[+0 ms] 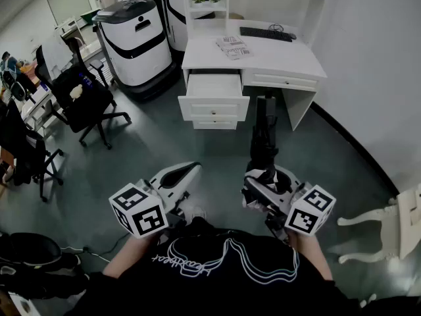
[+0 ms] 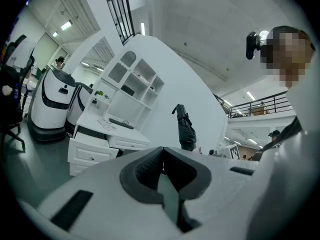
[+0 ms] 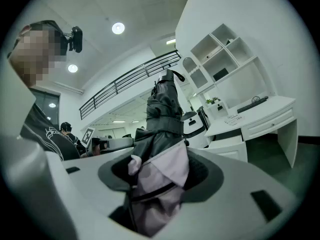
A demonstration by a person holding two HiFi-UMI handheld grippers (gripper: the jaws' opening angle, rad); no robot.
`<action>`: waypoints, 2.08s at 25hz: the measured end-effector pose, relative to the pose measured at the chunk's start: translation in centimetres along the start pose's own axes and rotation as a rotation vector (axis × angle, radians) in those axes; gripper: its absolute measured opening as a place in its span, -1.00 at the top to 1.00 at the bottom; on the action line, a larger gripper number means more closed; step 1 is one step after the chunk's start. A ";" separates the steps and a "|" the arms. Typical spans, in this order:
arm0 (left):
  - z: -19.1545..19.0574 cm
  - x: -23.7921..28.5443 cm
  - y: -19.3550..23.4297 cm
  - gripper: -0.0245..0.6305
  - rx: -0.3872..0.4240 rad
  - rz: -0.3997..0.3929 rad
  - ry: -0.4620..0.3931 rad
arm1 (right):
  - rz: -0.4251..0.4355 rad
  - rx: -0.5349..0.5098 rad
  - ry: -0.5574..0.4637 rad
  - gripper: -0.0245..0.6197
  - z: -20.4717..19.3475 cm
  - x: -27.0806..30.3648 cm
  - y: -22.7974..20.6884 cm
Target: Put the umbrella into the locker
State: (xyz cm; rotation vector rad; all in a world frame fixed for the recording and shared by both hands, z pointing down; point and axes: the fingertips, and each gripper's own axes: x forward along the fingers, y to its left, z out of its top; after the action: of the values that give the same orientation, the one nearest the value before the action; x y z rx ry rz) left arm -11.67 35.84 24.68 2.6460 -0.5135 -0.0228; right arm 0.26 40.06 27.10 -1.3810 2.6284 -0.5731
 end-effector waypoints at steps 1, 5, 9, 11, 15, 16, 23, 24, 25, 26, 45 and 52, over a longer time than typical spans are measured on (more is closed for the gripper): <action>0.0 0.0 -0.2 0.91 -0.003 -0.001 0.002 | -0.003 0.001 0.001 0.17 0.0 -0.1 0.0; -0.4 0.0 -1.1 0.91 -0.006 -0.003 0.007 | -0.010 0.003 0.000 0.17 0.1 -0.9 0.1; -0.7 0.2 -0.5 0.91 -0.021 0.006 0.013 | -0.014 0.000 0.005 0.17 0.1 -0.9 -0.1; -0.8 0.3 0.2 0.91 -0.031 0.010 0.013 | -0.019 0.008 0.015 0.17 -0.2 -0.6 -0.4; -1.1 0.6 1.3 0.91 -0.063 0.009 0.000 | -0.020 0.045 0.021 0.17 -0.8 -0.1 -0.9; -1.2 0.6 1.5 0.91 -0.071 0.007 -0.005 | -0.016 0.052 0.014 0.17 -0.8 -0.1 -0.9; -0.5 2.3 4.4 0.91 -0.091 0.013 -0.021 | -0.032 0.024 0.020 0.16 0.4 1.9 -3.5; -0.2 2.8 5.4 0.91 -0.097 0.018 -0.021 | -0.032 0.029 0.024 0.16 0.6 2.7 -4.3; -0.1 3.2 6.3 0.91 -0.100 0.021 -0.020 | -0.032 0.035 0.028 0.16 0.6 3.4 -5.0; 0.0 3.5 7.2 0.91 -0.102 0.023 -0.019 | -0.032 0.039 0.033 0.16 0.6 4.1 -5.6; 7.2 14.9 28.5 0.91 -0.194 0.013 0.056 | -0.129 0.102 0.152 0.16 4.3 21.5 -20.1; 9.3 18.6 34.1 0.91 -0.204 -0.018 0.084 | -0.117 0.100 0.177 0.16 6.1 26.6 -23.6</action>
State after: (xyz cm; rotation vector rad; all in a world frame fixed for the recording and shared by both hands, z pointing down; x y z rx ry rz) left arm -7.24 -3.13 32.05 2.4407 -0.4347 0.0288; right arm 4.70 4.64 32.37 -1.5255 2.6216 -0.8664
